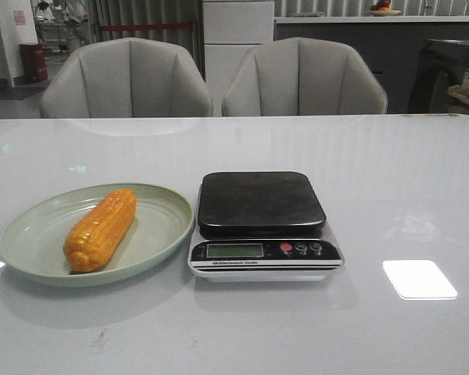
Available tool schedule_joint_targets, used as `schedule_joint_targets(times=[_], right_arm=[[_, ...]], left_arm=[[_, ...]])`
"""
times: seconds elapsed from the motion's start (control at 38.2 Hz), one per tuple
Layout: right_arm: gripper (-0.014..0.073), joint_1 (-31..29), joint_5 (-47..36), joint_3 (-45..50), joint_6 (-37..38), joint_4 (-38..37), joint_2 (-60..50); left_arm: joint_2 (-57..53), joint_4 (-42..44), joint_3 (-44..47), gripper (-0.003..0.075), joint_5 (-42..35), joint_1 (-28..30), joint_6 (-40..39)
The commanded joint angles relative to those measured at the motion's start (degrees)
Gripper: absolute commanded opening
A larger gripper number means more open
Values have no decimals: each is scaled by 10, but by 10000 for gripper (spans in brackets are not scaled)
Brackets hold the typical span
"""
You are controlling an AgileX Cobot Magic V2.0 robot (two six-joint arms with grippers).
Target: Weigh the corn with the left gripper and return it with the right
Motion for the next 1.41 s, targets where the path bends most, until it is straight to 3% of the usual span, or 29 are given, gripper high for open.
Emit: schedule_joint_targets(times=[0.0, 0.73, 0.97, 1.18, 1.28, 1.39], right_arm=[[197, -4, -50, 6, -5, -7, -11], [197, -4, -50, 6, -5, -7, -11], [197, -4, -50, 6, -5, -7, -11], [197, -4, -50, 6, -5, -7, -11], [197, -4, -50, 6, -5, -7, -11], [197, -4, -49, 6, -5, -7, -11]], left_arm=[[-11, -3, 18, 113, -46, 0, -2], [-11, 0, 18, 113, -48, 0, -2], [-11, 9, 18, 113, -103, 0, -2], [-10, 7, 5, 113, -271, 0, -3], [3, 8, -53, 113, -222, 0, -3], [37, 8, -129, 113, -103, 0, -3]])
